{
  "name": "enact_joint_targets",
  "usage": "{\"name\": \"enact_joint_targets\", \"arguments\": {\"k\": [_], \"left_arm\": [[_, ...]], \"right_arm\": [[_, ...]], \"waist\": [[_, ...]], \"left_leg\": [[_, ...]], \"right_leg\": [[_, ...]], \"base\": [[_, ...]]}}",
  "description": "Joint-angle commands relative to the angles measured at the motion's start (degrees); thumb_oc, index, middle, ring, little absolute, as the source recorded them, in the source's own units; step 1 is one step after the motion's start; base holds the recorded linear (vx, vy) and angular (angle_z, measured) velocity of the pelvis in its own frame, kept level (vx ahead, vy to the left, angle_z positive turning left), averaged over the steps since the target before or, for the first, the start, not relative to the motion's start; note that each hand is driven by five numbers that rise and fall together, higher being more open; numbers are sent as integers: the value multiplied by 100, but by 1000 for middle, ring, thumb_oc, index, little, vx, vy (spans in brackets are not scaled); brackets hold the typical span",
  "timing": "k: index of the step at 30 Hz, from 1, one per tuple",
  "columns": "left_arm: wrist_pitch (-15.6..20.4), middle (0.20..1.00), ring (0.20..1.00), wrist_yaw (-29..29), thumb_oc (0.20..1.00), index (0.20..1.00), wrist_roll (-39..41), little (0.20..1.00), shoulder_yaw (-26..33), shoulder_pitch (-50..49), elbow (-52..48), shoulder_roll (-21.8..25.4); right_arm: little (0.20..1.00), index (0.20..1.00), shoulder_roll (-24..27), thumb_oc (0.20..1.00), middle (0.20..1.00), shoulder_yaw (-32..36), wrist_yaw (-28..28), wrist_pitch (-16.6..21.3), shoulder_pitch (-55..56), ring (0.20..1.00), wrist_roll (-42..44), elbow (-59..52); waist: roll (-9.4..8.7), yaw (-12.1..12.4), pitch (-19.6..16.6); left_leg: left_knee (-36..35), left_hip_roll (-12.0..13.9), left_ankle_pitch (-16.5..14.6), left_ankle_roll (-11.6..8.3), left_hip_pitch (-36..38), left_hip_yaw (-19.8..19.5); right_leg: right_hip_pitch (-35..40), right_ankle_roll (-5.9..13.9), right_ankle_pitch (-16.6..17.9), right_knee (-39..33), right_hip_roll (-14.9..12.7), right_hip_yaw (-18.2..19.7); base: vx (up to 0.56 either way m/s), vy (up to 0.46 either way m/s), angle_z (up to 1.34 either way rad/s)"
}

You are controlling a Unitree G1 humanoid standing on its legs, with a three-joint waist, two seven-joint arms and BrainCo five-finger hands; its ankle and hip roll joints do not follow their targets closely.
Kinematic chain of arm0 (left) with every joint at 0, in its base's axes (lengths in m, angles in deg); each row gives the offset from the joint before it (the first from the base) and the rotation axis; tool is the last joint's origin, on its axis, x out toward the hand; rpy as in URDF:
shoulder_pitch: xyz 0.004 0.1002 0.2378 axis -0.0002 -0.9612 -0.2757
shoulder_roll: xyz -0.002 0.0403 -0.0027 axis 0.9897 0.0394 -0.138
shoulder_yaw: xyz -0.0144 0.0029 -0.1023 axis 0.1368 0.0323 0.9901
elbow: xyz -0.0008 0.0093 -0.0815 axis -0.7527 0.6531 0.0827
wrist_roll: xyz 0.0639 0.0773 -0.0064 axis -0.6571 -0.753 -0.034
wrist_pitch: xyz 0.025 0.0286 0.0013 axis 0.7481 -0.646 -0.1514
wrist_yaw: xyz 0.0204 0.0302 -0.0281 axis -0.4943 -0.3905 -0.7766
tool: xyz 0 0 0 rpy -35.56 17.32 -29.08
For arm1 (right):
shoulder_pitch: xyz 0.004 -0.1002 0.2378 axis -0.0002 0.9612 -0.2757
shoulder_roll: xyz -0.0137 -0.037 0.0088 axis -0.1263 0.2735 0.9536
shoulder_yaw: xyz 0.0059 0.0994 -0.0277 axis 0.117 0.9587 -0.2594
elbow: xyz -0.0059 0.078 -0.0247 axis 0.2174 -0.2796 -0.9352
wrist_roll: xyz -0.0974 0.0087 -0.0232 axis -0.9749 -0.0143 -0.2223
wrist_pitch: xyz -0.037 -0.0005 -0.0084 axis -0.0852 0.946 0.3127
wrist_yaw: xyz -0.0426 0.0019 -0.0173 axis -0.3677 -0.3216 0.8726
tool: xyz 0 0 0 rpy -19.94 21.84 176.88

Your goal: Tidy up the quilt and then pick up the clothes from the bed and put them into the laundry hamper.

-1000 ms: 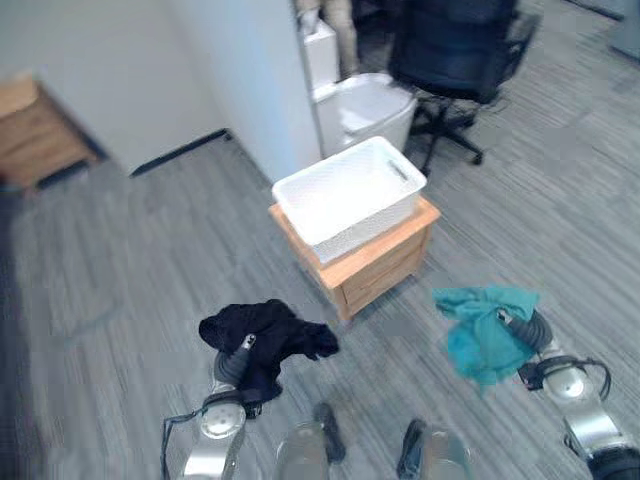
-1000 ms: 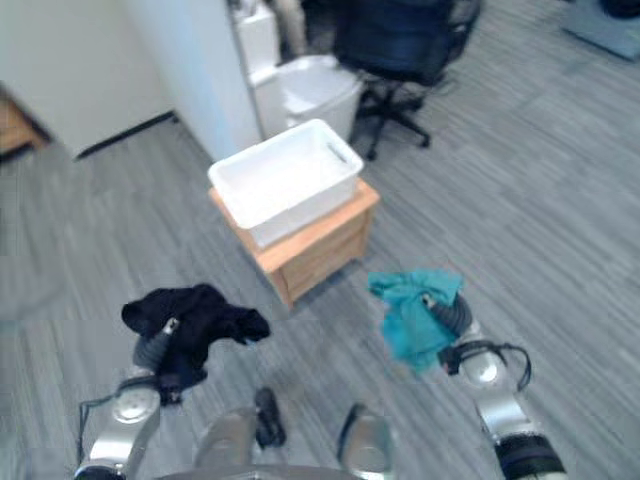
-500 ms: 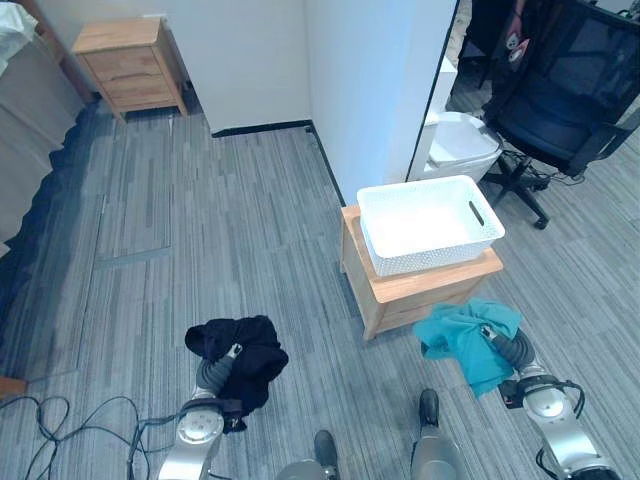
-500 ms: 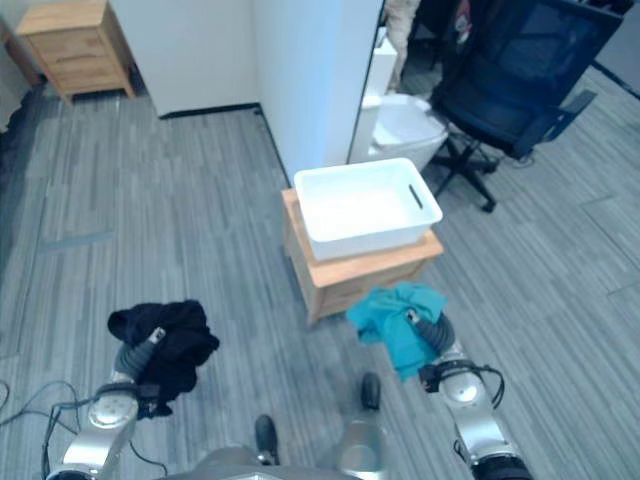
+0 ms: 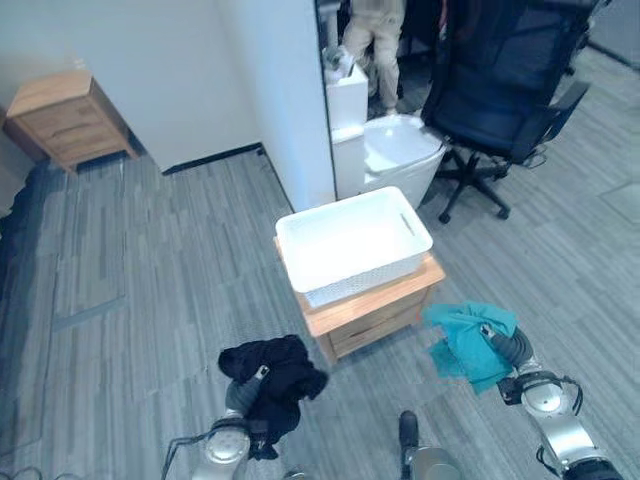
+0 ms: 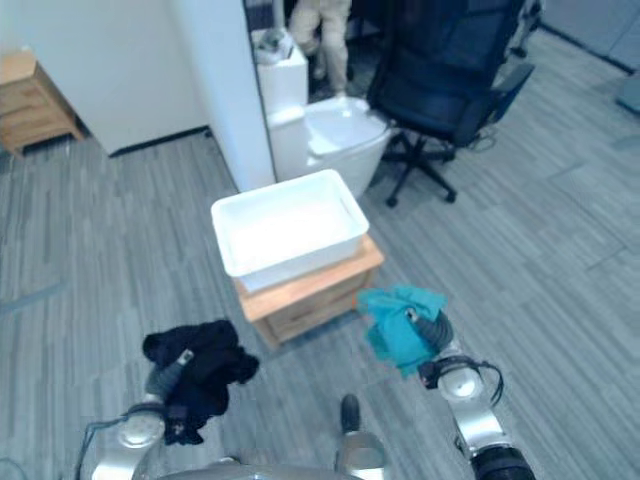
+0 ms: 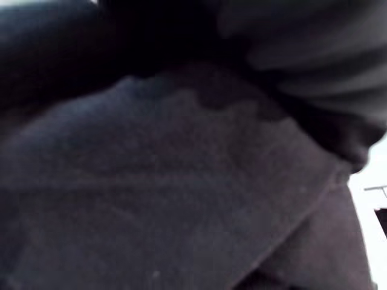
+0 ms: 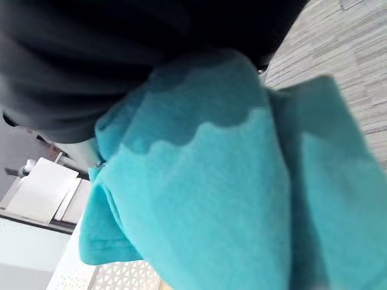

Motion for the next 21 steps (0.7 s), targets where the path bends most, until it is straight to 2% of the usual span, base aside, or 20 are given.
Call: {"name": "enact_joint_targets", "arguments": {"k": [1,2,3,5,7,8,9,11,12,13,14,16,17,18,19,21], "left_arm": [[242,200,200,-52,200,200,188,200,-47,194,-264,107],[269,200,200,-51,200,200,214,200,-76,198,-281,92],[283,200,200,-45,200,200,238,200,-134,236,-267,63],[288,200,200,-50,200,200,220,200,-163,267,-324,84],[280,200,200,-31,200,200,186,200,-163,255,-368,129],[197,200,200,14,200,200,-100,200,-124,239,-299,281],[195,200,200,15,200,200,-105,200,-123,240,-300,285],[164,200,200,23,200,200,-228,200,-35,183,-279,428],[162,200,200,24,200,200,-230,200,-27,181,-284,430],[160,200,200,-6,200,200,-300,200,86,118,-316,543],[161,200,200,-2,200,200,-291,200,126,87,-331,569],[173,200,200,-13,200,200,-281,200,177,82,-340,595],[199,200,200,-21,200,200,-228,200,264,35,-358,657],[197,200,200,-19,200,200,-227,200,267,30,-362,660],[212,200,200,-35,200,200,-231,200,293,72,-352,680],[237,200,200,-86,200,200,-220,200,338,132,-239,702]], "right_arm": [[200,200,227,200,200,-51,-31,209,-254,200,225,-285],[200,200,214,200,200,-64,-35,217,-287,200,256,-262],[200,200,194,200,200,-27,-63,230,-291,200,253,-210],[200,200,184,200,200,47,-134,249,-277,200,256,-186],[200,200,200,200,200,93,-153,237,-257,200,213,-209],[200,200,187,200,200,171,-159,225,-222,200,63,-311],[200,200,179,200,200,175,-157,221,-218,200,57,-318],[200,200,153,200,200,144,-130,235,-280,200,28,-423],[200,200,151,200,200,140,-129,231,-285,200,28,-425],[200,200,128,200,200,142,-108,235,-367,200,54,-533],[200,200,121,200,200,163,-93,235,-379,200,65,-577],[200,200,127,200,200,174,-93,247,-407,200,92,-615],[200,200,220,200,200,194,-101,305,-565,200,169,-819],[200,200,218,200,200,192,-99,302,-563,200,171,-822],[200,200,301,200,200,196,-132,362,-719,200,218,-979],[200,200,418,200,200,183,-149,411,-852,200,202,-1062]], "waist": [[-215,41,-7],[-231,71,-3],[-269,39,-19],[-241,4,-29],[-229,-10,-9],[-282,-6,21],[-296,2,25],[-324,-26,129],[-335,-18,130],[-296,-27,256],[-266,-21,295],[-288,-1,275],[-403,49,228],[-388,29,230],[-426,-25,230],[-413,-54,234]], "left_leg": [[182,-454,-416,196,-453,-678],[90,-747,-646,253,-506,-836],[49,-913,-683,298,-581,-767],[3,-1012,-666,385,-605,-486],[-52,-971,-640,402,-548,-382],[-501,-958,-598,520,-253,-335],[-565,-983,-564,529,-219,-325],[-951,-942,-498,592,25,-311],[-954,-954,-498,599,23,-298],[-995,-782,-545,555,112,-310],[-995,-714,-556,549,146,-369],[-995,-714,-610,539,170,-419],[-995,-750,-739,439,186,-525],[-995,-730,-748,432,195,-543],[-995,-712,-864,319,220,-766],[-995,-600,-995,192,289,-1009]], "right_leg": [[174,609,-361,47,-599,-74],[210,617,-379,51,-556,-46],[227,632,-368,59,-545,-94],[265,646,-463,131,-498,-138],[241,625,-533,336,-489,-174],[-41,795,-446,1198,-544,-340],[-73,805,-482,1270,-566,-325],[-483,1201,-45,2120,-614,-309],[-520,1205,-60,2173,-627,-287],[-983,1281,290,2949,-579,-187],[-1147,1281,313,3131,-579,-136],[-1240,1281,229,3071,-672,-77],[-1176,1108,-99,1839,-1002,-110],[-1119,1105,-86,1771,-984,-146],[-1185,1065,-64,715,-929,166],[-1318,1208,166,196,-888,633]], "base": [[114,-69,5],[133,-88,-15],[75,-31,-39],[46,47,-32],[71,74,16],[78,85,31],[120,103,24],[71,45,8],[64,3,2],[62,-22,-6],[142,-36,-11],[213,-70,12],[257,-117,26],[436,-260,30],[300,-236,25],[421,-384,39]]}}
